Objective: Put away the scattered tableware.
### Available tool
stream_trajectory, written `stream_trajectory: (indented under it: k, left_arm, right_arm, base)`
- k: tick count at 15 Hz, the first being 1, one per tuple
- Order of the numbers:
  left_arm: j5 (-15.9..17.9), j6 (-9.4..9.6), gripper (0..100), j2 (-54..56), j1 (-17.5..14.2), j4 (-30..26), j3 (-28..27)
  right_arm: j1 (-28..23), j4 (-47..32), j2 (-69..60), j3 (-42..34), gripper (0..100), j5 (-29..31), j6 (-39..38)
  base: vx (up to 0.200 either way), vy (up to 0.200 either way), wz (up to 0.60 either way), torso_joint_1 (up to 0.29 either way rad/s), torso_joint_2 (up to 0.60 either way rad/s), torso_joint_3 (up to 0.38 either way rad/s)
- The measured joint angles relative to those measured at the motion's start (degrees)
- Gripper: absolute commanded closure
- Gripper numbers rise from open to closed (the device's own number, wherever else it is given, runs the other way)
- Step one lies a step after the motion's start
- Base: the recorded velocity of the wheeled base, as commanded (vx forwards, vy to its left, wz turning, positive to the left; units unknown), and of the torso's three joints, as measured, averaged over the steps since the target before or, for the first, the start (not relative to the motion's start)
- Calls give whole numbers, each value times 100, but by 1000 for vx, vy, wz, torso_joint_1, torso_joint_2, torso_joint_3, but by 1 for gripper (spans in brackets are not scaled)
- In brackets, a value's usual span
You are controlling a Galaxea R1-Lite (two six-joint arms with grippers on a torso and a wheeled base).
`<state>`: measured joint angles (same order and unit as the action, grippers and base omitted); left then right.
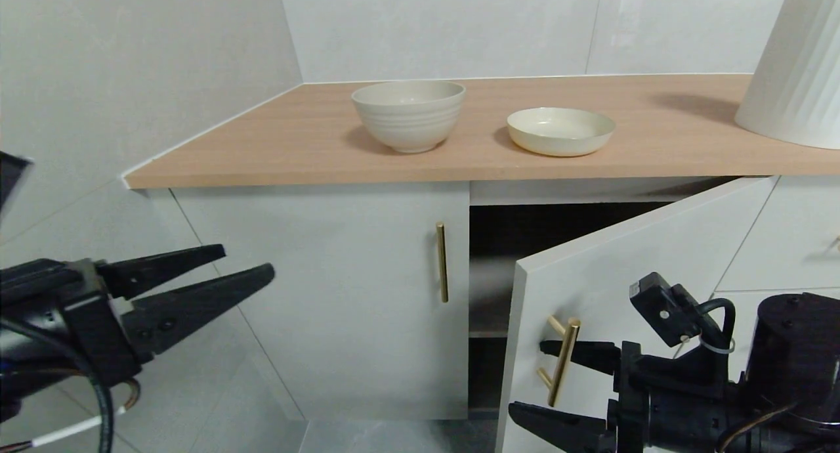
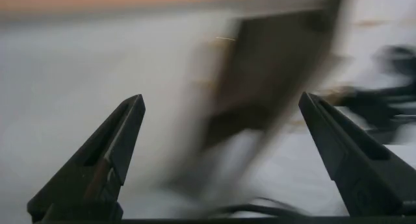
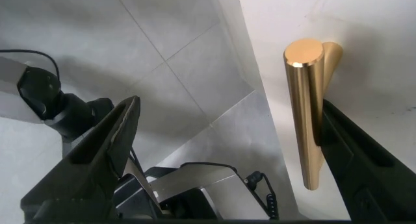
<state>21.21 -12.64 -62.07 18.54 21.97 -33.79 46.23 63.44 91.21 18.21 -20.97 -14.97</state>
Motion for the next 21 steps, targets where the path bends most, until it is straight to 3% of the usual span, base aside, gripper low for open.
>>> stream_trajectory:
  k: [1,2,5,10,16,19,21]
  left_arm:
    - [40,-150,0,-234,267,193,56]
    - [60,-229,100,-413,477,255,105]
    - [66,-244,100,-768,907,285,149]
    - [249,-244,100,-1295,1139,920,-121]
    - [842,-241,100,-3189,1536,2505,-474]
    - [851,-246,100,-4168,1816,3252,-706]
    - [591,-413,100,-4667,2098,3945,-835]
  right_arm:
    - [7,0,2,-16,0,6,-5]
    - [13,2,7,-27,0,6,-5]
    - [16,0,38,-39,0,6,-9]
    - [-6,-22,40,-35,0,23,-20]
    - [-26,-41,11,-38,0,368,-29]
    - [-26,-55,-28,-49,0,393,-30]
    - [-28,-52,-39,-52,0,404,-77]
  base:
    - [0,0,0,0,0,0]
    - [0,0,0,0,0,0]
    - [0,0,0,0,0,0]
    - [0,0,0,0,0,0]
    - [0,0,0,0,0,0]
    - [0,0,0,0,0,0]
    - [0,0,0,0,0,0]
